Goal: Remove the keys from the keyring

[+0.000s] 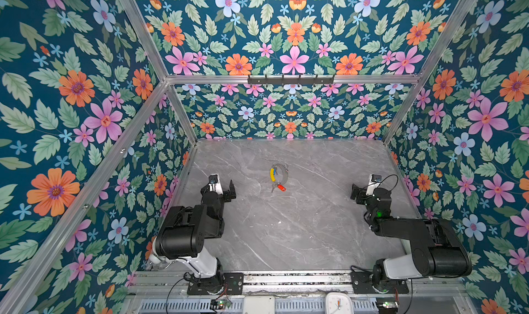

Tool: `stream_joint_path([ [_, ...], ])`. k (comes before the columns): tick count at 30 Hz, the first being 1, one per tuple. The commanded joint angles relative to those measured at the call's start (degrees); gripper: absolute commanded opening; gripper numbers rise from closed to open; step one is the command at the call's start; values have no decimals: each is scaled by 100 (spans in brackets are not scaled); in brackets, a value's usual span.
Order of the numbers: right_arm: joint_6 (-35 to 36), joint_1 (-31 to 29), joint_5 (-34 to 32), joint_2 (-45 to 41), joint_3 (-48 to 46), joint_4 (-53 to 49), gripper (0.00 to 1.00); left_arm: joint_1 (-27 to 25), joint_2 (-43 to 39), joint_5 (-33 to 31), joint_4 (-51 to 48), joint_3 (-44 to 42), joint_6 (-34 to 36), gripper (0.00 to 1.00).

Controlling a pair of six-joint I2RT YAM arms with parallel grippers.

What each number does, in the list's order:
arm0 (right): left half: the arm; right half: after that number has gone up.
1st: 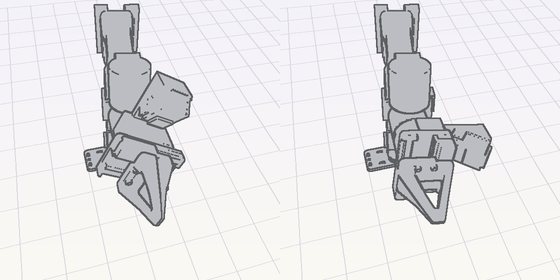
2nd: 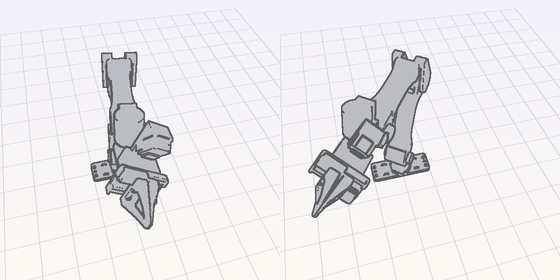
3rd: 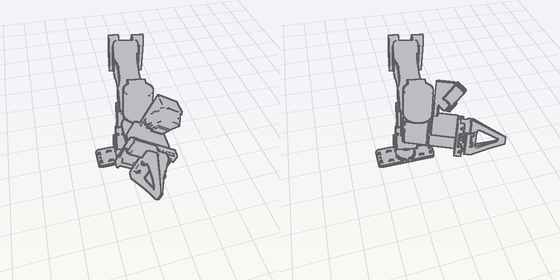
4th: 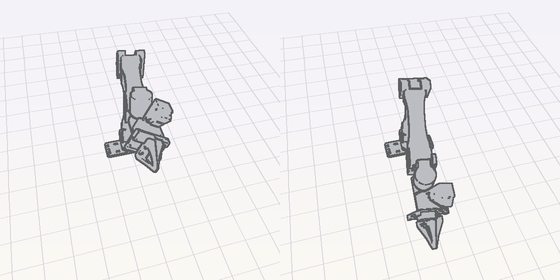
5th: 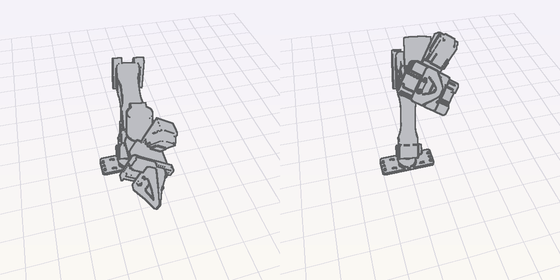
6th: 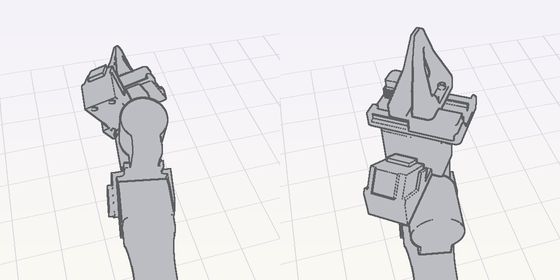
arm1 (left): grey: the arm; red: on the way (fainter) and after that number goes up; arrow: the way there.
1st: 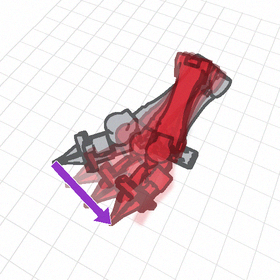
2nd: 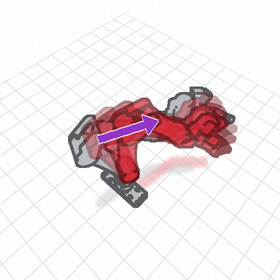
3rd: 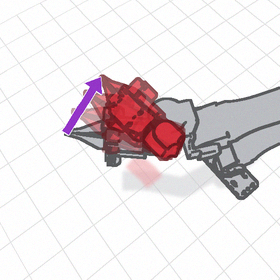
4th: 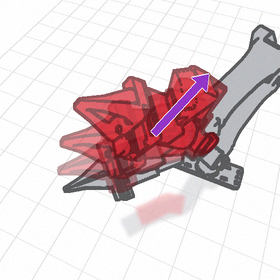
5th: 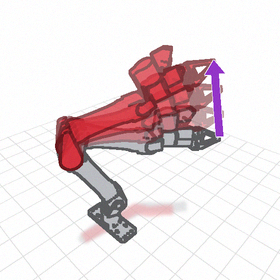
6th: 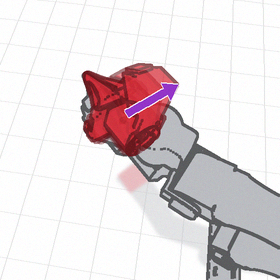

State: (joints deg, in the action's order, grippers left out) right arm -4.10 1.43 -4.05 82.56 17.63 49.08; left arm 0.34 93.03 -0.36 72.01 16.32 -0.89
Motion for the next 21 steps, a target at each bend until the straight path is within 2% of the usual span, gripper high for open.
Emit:
stream_joint_path([
  [1, -6, -7, 1, -8, 19, 143, 99, 1, -20, -43, 29, -4, 82, 100],
  [21, -24, -4, 10, -8, 30, 110, 99, 1, -24, -15, 20, -1, 79, 100],
])
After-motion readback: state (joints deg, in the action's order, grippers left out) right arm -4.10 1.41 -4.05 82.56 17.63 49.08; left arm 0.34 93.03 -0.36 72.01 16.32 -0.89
